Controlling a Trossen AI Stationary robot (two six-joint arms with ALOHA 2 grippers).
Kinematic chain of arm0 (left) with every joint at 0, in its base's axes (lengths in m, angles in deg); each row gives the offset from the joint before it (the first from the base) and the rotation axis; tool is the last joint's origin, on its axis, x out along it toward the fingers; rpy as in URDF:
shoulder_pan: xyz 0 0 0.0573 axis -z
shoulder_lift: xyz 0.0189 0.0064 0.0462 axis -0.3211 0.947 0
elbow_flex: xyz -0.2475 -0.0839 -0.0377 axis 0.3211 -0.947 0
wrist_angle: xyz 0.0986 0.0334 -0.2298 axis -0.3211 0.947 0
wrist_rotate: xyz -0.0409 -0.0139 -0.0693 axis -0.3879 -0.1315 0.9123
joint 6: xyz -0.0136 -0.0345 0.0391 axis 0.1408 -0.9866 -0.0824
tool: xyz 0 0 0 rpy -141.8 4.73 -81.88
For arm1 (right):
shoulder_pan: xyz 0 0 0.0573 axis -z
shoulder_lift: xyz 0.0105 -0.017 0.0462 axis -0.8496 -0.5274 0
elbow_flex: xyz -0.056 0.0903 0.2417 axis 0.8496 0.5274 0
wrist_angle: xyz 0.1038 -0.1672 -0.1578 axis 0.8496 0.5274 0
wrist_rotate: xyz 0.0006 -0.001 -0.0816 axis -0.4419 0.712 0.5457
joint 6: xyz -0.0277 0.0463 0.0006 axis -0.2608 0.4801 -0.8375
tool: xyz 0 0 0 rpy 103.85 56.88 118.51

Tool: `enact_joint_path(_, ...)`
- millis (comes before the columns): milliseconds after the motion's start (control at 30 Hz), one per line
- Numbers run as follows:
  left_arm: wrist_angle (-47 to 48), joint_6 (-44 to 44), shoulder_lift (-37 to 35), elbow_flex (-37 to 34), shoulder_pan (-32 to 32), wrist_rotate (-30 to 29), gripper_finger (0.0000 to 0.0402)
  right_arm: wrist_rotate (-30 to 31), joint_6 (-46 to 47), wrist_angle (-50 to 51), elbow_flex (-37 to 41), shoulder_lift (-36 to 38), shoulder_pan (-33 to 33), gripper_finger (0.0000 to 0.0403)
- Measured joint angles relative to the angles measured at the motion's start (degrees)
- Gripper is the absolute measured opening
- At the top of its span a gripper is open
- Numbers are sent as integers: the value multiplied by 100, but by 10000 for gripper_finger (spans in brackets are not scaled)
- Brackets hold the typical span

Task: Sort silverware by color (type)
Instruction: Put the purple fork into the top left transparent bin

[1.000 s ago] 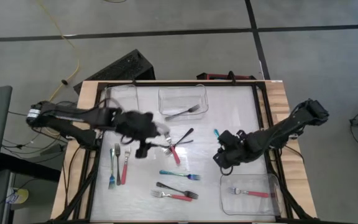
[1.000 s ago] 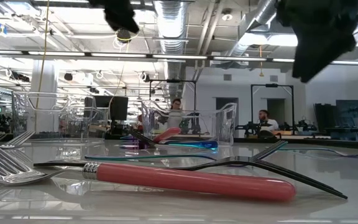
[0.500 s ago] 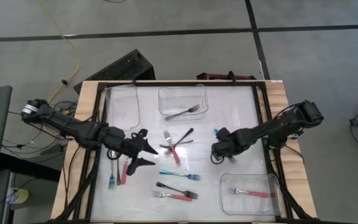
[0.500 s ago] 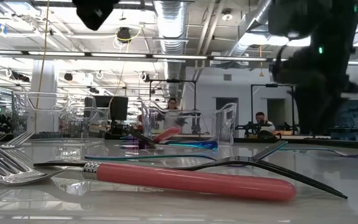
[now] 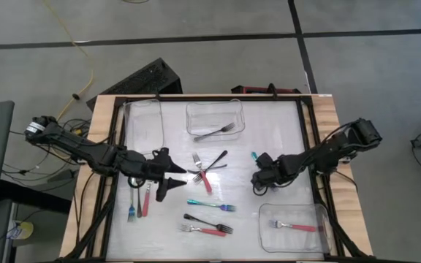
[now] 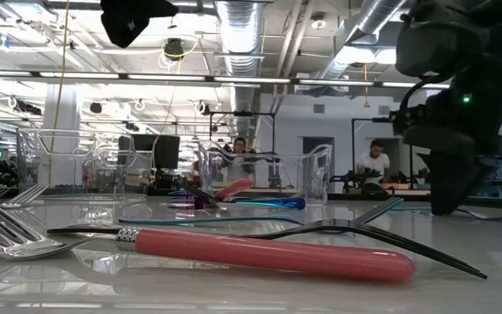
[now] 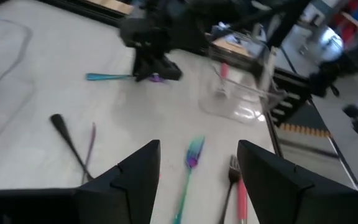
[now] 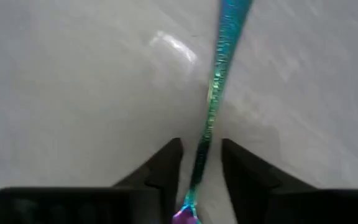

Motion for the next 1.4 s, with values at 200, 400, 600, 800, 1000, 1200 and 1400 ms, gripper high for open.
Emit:
enact_joint_path(200,7,-401,0,0,-22,-594,199,144,-241,94,-43,-115,-179,24)
enact_joint_path(400,-39,-1821,137,0,-414,-278,199,290,-1768,598,-815,270,-382,25)
enact_joint_path(600,-798,-2688,979,2,-849,813,199,910,-3733,649,-1823,339,-724,25)
enact_joint_path(800,-1876,-2829,1683,2,-1195,1591,199,962,-4912,603,-2560,174,-818,25)
enact_joint_path(1000,-2536,-2909,2141,50,-1377,2311,199,860,-5564,626,-3116,-123,-862,25)
enact_joint_path(1200,-2566,-2937,2614,264,-1396,2757,199,720,-6211,596,-3741,-660,-782,25)
enact_joint_path(1400,-2573,-2855,2956,489,-1386,3309,199,543,-6857,923,-4393,-1127,-663,25)
